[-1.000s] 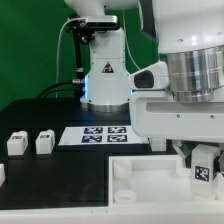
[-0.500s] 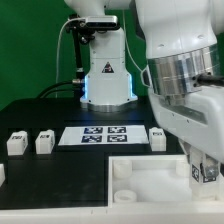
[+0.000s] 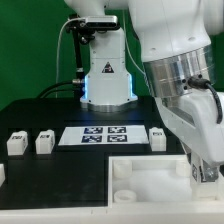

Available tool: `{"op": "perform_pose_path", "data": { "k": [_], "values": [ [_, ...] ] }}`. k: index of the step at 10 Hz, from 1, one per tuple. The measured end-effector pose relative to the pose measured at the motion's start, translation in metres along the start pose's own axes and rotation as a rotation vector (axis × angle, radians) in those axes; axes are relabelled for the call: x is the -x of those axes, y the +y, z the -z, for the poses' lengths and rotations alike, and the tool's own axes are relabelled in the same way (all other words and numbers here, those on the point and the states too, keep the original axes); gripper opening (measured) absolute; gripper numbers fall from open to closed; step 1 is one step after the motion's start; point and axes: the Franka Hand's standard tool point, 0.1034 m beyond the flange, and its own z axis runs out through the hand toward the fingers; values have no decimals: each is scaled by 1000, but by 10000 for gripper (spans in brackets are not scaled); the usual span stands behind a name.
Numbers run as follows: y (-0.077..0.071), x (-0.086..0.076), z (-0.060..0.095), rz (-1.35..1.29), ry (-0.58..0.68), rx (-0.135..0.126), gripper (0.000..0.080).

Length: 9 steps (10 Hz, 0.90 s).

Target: Assemble one leg

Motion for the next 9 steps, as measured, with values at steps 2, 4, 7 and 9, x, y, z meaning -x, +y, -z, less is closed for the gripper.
{"op": "perform_pose_path", "data": {
  "k": [2,4,7,9],
  "values": [
    [-3,9,5,296,20,20,624],
    [-2,6,4,498,19,22,644],
    [-2,6,4,888,52,57,649],
    [-1,4,4,1244,71,108,649]
  ]
}}
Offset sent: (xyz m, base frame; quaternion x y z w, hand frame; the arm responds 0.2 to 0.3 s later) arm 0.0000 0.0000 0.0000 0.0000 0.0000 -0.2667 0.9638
